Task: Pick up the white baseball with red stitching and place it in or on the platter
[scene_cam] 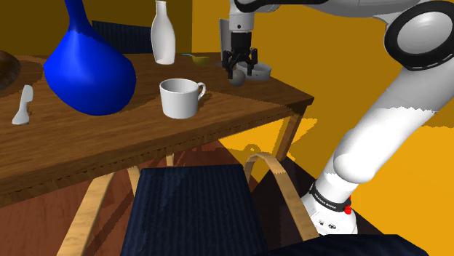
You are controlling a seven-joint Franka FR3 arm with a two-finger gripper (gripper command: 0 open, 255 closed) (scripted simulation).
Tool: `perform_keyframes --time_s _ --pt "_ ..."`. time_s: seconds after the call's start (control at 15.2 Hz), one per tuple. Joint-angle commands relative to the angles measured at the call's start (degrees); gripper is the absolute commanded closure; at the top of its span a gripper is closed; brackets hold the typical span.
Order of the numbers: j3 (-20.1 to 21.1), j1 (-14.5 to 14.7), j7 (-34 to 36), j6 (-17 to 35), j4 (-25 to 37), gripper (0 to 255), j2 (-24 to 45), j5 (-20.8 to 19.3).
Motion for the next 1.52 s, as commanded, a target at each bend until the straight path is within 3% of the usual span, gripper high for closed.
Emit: perform_keyframes --time_s 0.0,0.33,0.4,0.99,1.45 --pt "0.0 0.0 0.0 0.2 -0.2 0 -0.1 0.0" --pt "0.0 0.0 0.0 0.1 -0.2 0 -0.1 0.0" --pt "0.0 0.0 0.0 0.1 -0.2 255 -0.1 0.0" --pt "0.0 0.0 0.0 0.2 -0.2 255 -0.1 0.0" --pt "0.0 0.0 -0.1 -5.4 6.4 255 1.0 0.0"
